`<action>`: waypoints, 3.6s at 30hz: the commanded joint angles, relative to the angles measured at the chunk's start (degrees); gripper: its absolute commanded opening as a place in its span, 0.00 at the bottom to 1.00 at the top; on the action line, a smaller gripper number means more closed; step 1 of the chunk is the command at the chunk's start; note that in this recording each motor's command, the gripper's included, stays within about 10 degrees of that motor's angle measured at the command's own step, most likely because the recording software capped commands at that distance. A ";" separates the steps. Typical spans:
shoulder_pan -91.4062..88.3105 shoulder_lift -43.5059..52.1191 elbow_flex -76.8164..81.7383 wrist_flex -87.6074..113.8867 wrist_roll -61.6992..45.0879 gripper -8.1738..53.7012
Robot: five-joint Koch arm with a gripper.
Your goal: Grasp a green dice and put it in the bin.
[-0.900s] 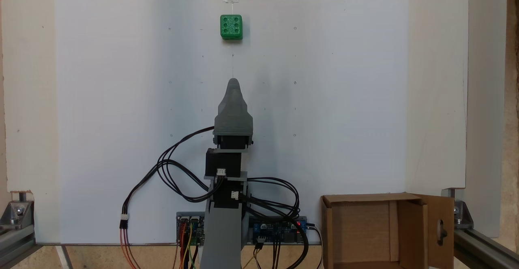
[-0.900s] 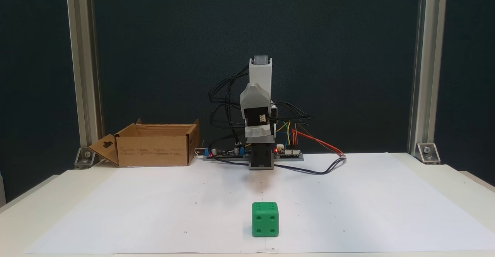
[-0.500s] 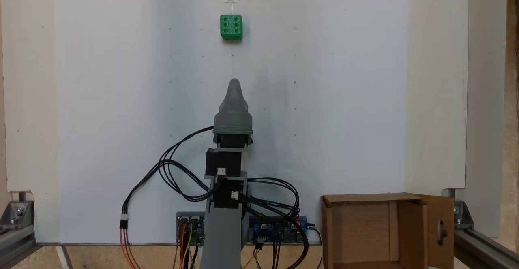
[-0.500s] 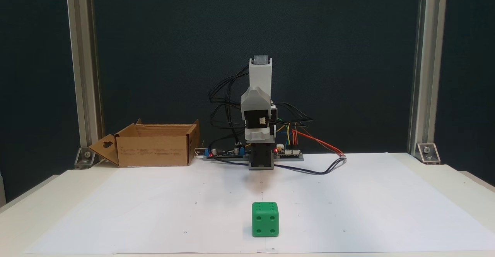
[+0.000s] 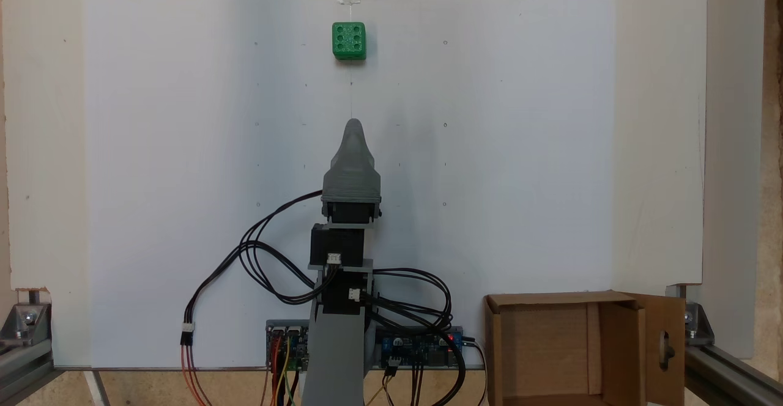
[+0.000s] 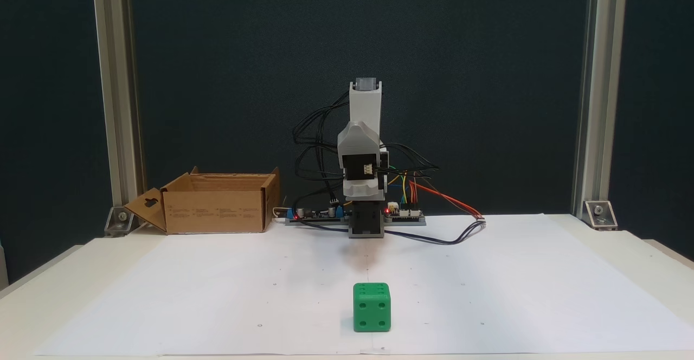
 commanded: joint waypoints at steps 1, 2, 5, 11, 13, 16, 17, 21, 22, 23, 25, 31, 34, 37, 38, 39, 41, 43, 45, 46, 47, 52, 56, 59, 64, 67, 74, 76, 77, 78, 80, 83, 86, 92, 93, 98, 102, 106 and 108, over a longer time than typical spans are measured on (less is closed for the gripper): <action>-0.18 6.15 2.90 -0.97 -2.20 0.86; -0.26 6.15 2.90 -1.14 -2.11 0.86; -0.44 6.15 2.90 -2.55 -2.11 0.86; -0.44 6.15 2.81 -3.16 -2.20 0.86; -0.53 6.24 2.90 -3.25 -2.29 0.86; -0.53 6.24 2.90 -4.04 -2.37 0.86; -0.53 6.24 2.90 -4.04 -2.29 0.86; -0.62 6.15 2.90 -4.04 -2.37 0.86; -0.70 6.15 2.90 -3.96 -2.29 0.85; -0.79 6.15 2.81 -3.78 -2.29 0.85; -0.88 6.06 2.90 -3.52 -2.37 0.85; -1.14 5.98 0.97 -0.44 -2.20 0.83; -1.05 5.98 -4.13 7.29 -2.20 0.83; 0.26 5.98 -10.28 19.25 -2.29 0.84; 0.44 5.98 -12.30 23.27 -2.29 0.84; 0.44 5.98 -13.97 27.40 -2.29 0.84; 0.44 5.98 -17.67 35.22 -2.20 0.83; 0.26 5.98 -22.32 46.21 -2.20 0.81; 0.35 5.89 -28.37 51.48 -2.20 0.81; -0.26 5.89 -31.18 55.53 -2.20 0.81; -1.14 5.80 -33.57 59.48 -2.20 0.81; -4.66 0.09 -45.35 78.20 -1.93 0.81; -6.06 -8.53 -57.30 93.50 -1.23 0.81; -5.19 -13.89 -66.53 104.66 0.53 0.81; -5.27 -22.50 -80.42 122.50 3.25 0.81; -5.19 -27.77 -88.07 130.96 4.75 0.82; -4.48 -39.99 -104.77 140.98 6.59 0.82; -4.04 -43.15 -109.25 143.26 6.86 0.82; -3.78 -45.00 -111.45 144.05 7.47 0.82; -3.34 -46.76 -113.47 144.76 7.82 0.82; -2.90 -50.62 -117.69 146.25 7.91 0.82; -1.76 -55.90 -123.49 147.74 7.91 0.82; -0.97 -60.64 -128.41 148.54 7.91 0.82; -0.88 -63.63 -131.84 150.91 7.91 0.82; -0.88 -63.81 -131.84 150.91 7.91 0.82; -1.49 -64.86 -132.10 150.73 7.91 0.82; -1.93 -66.80 -134.47 150.73 7.82 0.82; -1.93 -69.61 -138.43 150.82 7.82 0.82; -1.93 -70.31 -138.96 150.82 7.73 0.82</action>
